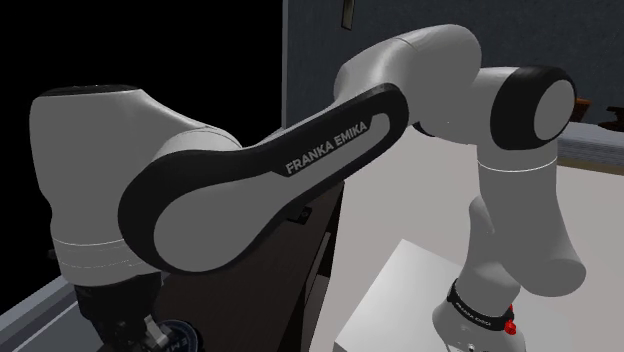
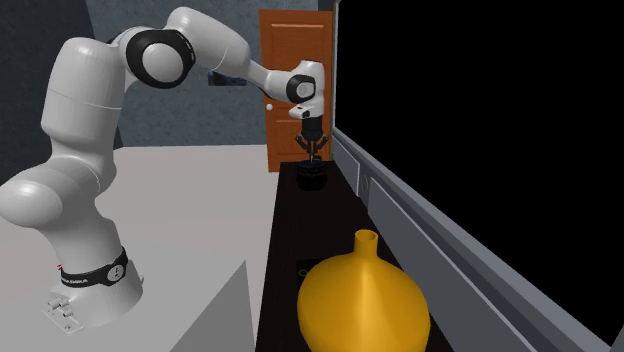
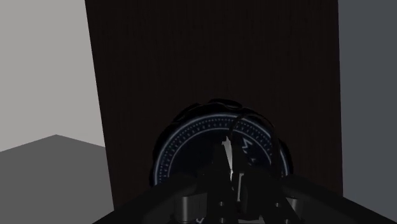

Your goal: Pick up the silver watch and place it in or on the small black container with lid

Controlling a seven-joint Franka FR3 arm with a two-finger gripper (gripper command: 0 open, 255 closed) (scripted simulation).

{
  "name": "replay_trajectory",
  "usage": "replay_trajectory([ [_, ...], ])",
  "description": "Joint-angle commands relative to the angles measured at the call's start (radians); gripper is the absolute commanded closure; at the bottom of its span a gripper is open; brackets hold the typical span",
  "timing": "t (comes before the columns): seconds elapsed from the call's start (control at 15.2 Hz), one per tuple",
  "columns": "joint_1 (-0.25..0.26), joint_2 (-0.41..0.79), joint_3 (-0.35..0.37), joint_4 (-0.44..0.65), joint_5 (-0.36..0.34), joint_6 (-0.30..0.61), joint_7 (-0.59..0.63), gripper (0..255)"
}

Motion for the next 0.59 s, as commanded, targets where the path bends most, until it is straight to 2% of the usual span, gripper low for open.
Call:
replay_trajectory([
  [0.0,-0.001,0.002,-0.001,-0.004,0.0,0.002,0.0,255],
  [0.2,-0.001,0.002,-0.001,-0.004,0.0,0.002,0.0,255],
  [0.26,0.0,0.002,-0.001,-0.004,-0.001,0.002,0.001,0],
  [0.53,0.0,0.005,-0.001,-0.001,-0.001,0.0,0.0,0],
])
